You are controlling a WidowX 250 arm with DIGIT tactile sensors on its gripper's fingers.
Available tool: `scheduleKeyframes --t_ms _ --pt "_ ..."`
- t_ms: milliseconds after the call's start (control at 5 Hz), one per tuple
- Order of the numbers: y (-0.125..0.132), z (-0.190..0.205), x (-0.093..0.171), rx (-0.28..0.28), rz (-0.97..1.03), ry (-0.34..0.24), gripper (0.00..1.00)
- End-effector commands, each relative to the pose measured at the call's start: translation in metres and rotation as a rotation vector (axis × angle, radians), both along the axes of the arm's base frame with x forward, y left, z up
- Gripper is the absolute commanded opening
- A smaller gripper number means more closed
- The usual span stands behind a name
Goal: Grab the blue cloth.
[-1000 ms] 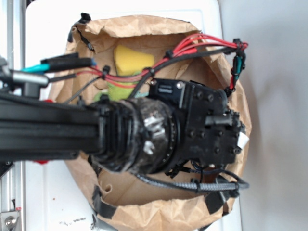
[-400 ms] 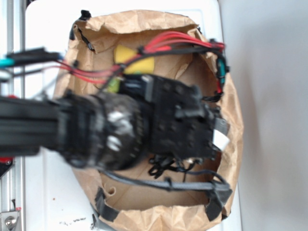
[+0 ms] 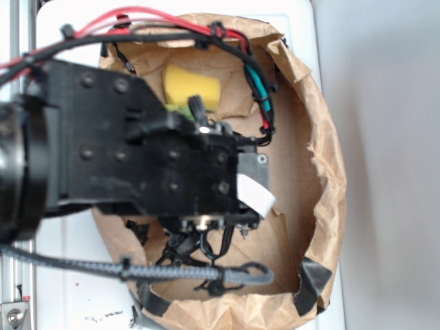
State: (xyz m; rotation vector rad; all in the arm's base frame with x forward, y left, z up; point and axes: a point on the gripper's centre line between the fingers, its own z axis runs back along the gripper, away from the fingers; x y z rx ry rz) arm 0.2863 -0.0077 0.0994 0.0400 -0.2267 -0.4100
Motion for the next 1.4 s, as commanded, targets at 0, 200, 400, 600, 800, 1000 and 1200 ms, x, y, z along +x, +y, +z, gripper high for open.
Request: scheduleKeyframes --t_ms 0,200,400,600,800,1000,1200 --pt "0.001 0.019 0.012 -0.005 -0.004 -0.069 1.00" --pt "0.001 0.015 0.010 0.010 0.002 -0.068 1.00" --pt "0.005 0.012 0.007 0.017 0.013 -0.057 1.00" --pt "0.015 0.001 0.015 0.057 0.054 -0.050 1.00" --pt "0.023 -0.012 0.026 0.093 0.076 -0.060 1.00" --pt "0.023 -0.029 0.019 0.114 0.088 -0.064 1.00" --pt "0.017 -0.035 0.028 0.089 0.085 -0.058 1.00"
